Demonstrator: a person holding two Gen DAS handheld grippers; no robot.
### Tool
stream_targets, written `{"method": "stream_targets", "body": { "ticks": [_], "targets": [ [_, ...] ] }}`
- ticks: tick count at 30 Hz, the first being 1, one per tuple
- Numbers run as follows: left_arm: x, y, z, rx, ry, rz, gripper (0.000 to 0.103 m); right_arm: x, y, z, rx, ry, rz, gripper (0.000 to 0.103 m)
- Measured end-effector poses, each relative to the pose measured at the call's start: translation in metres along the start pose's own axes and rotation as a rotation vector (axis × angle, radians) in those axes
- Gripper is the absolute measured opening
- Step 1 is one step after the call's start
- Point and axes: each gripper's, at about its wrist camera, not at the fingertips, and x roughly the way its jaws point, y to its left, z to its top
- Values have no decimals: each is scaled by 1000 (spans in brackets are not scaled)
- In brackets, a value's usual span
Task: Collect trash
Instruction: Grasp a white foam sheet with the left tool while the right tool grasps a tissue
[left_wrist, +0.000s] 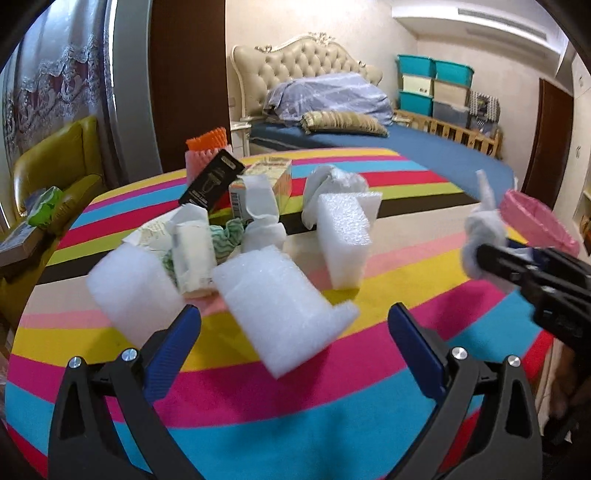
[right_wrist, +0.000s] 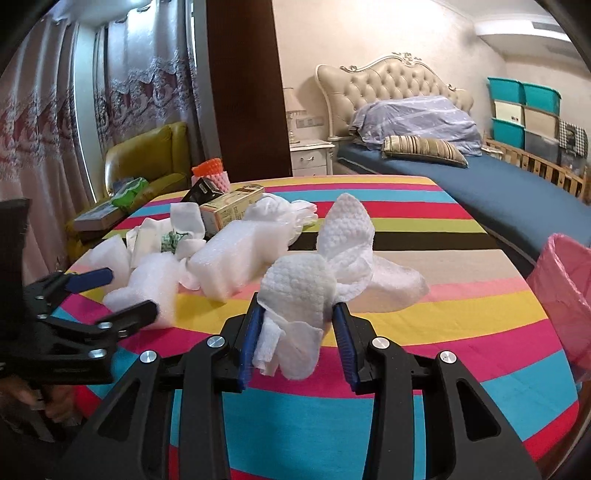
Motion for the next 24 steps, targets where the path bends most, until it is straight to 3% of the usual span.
{"method": "stream_targets", "body": {
  "ticks": [3,6,12,24],
  "targets": [
    [19,-1,0,5,41,25,87,1,1,-5,0,8,2,37],
    [32,1,-1,-6,83,25,66,4,2,-7,-7,19,5,37],
    [20,5,-1,-17,20,-7,64,9,0,-10,0,39,-6,37],
    [-16,-18,-3,81,-131,-52,64,8,-7,-14,-6,38,-51,37]
  ]
}}
